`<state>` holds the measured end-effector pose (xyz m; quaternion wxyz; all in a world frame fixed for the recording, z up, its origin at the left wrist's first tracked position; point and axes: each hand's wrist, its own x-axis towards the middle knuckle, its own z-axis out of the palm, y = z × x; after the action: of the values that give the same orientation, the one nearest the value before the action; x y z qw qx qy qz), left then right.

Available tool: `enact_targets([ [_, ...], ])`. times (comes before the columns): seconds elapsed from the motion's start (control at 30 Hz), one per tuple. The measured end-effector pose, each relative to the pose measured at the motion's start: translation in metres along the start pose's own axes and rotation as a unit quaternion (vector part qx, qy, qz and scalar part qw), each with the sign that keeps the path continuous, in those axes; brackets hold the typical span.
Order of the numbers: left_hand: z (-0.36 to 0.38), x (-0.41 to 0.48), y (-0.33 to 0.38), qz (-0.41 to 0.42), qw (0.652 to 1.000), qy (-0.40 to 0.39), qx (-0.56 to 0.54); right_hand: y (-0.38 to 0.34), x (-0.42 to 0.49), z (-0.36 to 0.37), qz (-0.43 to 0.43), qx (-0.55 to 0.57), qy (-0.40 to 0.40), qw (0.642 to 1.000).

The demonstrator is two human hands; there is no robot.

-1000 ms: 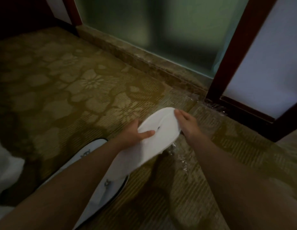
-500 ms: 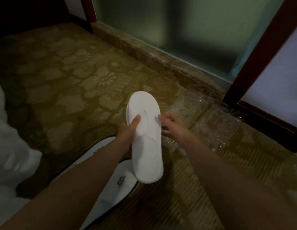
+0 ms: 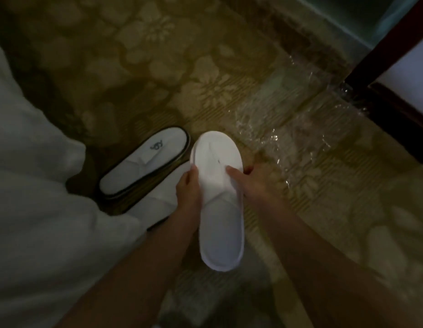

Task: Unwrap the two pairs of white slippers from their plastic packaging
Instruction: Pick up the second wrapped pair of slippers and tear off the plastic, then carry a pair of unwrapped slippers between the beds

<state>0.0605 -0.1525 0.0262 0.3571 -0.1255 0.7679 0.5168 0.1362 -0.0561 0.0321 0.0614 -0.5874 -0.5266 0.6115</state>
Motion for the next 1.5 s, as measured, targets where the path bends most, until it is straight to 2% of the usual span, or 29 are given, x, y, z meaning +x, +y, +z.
enact_targets([
  [0.1,-0.032,-0.040,-0.006,-0.008,1.000,-0.011,0.016,0.011,-0.051,-0.016,0.080,0.022,-0.011,0.996],
  [0.2,-0.060,-0.104,-0.005,0.039,0.993,-0.059,0.095,0.004,-0.103,-0.037,0.101,0.012,0.010,0.995],
  [0.3,-0.073,-0.150,0.024,-0.019,0.998,-0.050,0.037,-0.023,-0.151,-0.052,0.128,-0.010,0.005,0.992],
  [0.37,-0.082,-0.175,0.053,-0.030,0.998,-0.036,0.039,-0.049,-0.179,-0.059,0.142,-0.006,-0.009,0.990],
  [0.47,-0.102,-0.201,0.095,-0.059,0.997,-0.016,0.037,-0.097,-0.211,-0.063,0.120,-0.033,-0.007,0.992],
  [0.57,-0.129,-0.221,0.139,-0.068,0.997,0.014,0.024,-0.149,-0.236,-0.061,0.086,-0.031,0.033,0.995],
  [0.7,-0.172,-0.231,0.197,-0.006,0.998,0.046,0.050,-0.206,-0.261,-0.053,0.023,-0.028,0.041,0.999],
  [0.83,-0.216,-0.241,0.230,0.057,0.993,0.060,0.088,-0.245,-0.286,-0.041,-0.024,-0.103,0.022,0.994],
  [1.0,-0.259,-0.269,0.229,0.065,0.988,0.125,0.063,-0.266,-0.323,-0.031,-0.053,-0.146,-0.023,0.988],
  [1.13,-0.294,-0.298,0.222,0.051,0.980,0.189,-0.021,-0.274,-0.359,-0.020,-0.052,-0.200,-0.054,0.977],
  [1.33,-0.356,-0.353,0.196,0.004,0.955,0.267,-0.132,-0.267,-0.413,0.011,-0.098,-0.176,-0.109,0.974],
  [1.5,-0.419,-0.402,0.153,-0.017,0.930,0.334,-0.154,-0.250,-0.468,0.059,-0.131,-0.232,-0.198,0.943],
])
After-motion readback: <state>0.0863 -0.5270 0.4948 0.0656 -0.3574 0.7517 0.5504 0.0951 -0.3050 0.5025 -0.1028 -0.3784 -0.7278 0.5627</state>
